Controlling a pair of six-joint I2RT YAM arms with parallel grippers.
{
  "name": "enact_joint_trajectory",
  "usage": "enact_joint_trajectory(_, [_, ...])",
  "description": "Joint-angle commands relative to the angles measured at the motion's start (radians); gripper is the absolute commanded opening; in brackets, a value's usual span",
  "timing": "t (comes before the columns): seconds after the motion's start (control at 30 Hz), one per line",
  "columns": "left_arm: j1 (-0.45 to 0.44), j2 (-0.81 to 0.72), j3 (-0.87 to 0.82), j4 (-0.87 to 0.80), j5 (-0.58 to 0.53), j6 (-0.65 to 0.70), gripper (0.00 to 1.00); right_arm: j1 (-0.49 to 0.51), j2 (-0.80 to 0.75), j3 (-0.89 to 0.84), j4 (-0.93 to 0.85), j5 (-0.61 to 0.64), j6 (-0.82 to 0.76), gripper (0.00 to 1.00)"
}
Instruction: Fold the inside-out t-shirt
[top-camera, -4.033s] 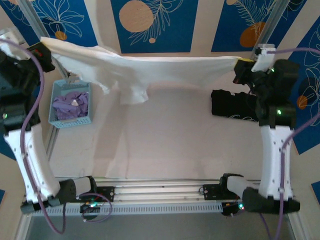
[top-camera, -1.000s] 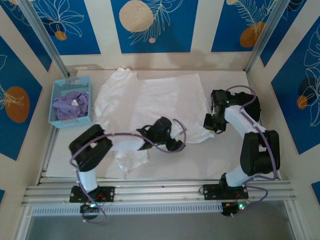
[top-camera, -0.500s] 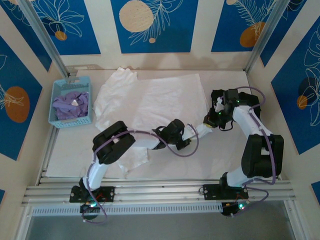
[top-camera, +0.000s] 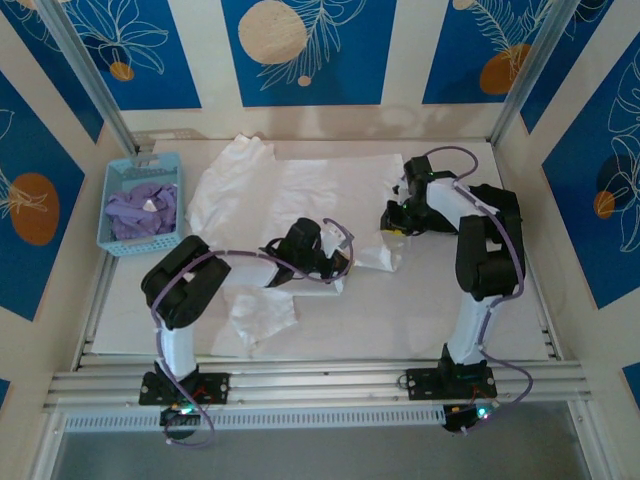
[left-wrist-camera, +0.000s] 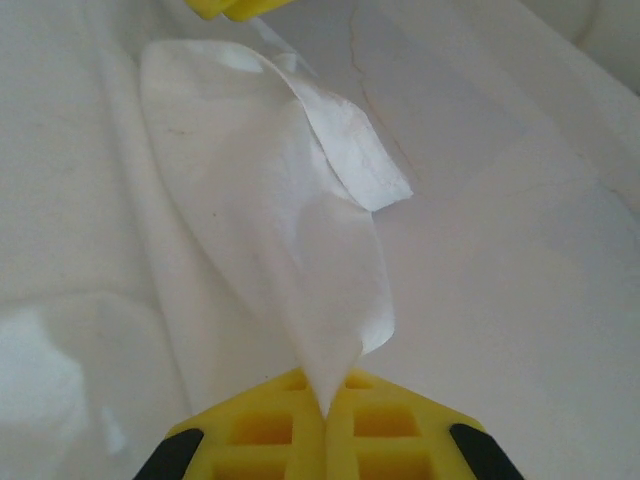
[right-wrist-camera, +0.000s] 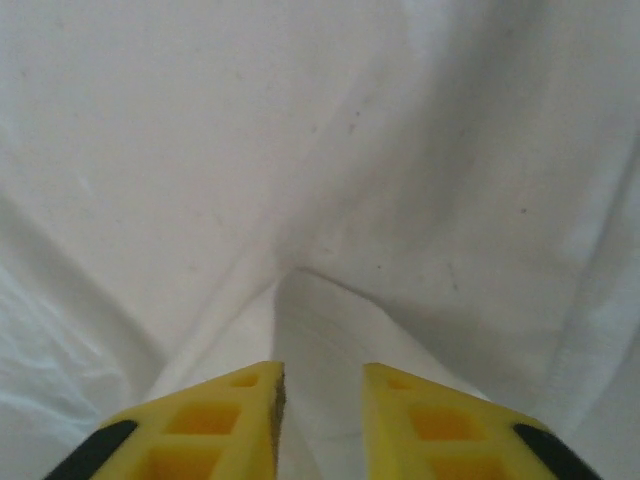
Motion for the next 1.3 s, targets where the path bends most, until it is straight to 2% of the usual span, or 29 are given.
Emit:
enact_joint_trajectory(0.0, [0.001,0.025,0.000,0.038,0.072,-0.064,0.00,0.016,-0.127,-0.074,-0.034,0.111,-0.019,0.35])
enact_joint_trajectory(0.1, [0.002,0.035,0.007,0.035,0.082,-0.069,0.00,0.046,-0.219,-0.184,-0.012,0.139,-0.009,0.40])
enact_joint_trajectory(0.23, [0.004,0.037,0.011,0.033,0.086,-0.075,0.00,0.116,-0.262,-0.273,0.020,0.193,-0.004,0.44])
enact_joint_trajectory(0.37, [0.007,0.035,0.007,0.035,0.088,-0.075,0.00,0.159,-0.210,-0.281,0.061,0.214,-0.001,0.48])
enact_joint_trajectory(0.53, [0.009,0.035,0.000,0.042,0.092,-0.078,0.00,0.173,-0.130,-0.242,0.077,0.311,-0.010,0.50])
enact_joint_trajectory(0.7, [0.021,0.026,-0.009,0.049,0.098,-0.084,0.00,0.134,-0.133,-0.236,0.047,0.427,-0.012,0.45])
enact_joint_trajectory(0.97, [0.025,0.026,-0.004,0.035,0.096,-0.075,0.00,0.119,-0.175,-0.234,-0.009,0.536,-0.002,0.33])
enact_joint_trajectory(1.07, [0.025,0.026,-0.002,0.023,0.093,-0.068,0.00,0.123,-0.186,-0.230,-0.015,0.521,0.007,0.27])
enact_joint_trajectory(1.13, [0.026,0.026,-0.001,0.016,0.092,-0.064,0.00,0.135,-0.220,-0.244,0.004,0.474,0.011,0.27])
enact_joint_trajectory(1.27, [0.025,0.027,-0.004,0.018,0.090,-0.064,0.00,0.158,-0.277,-0.282,0.057,0.316,0.007,0.37])
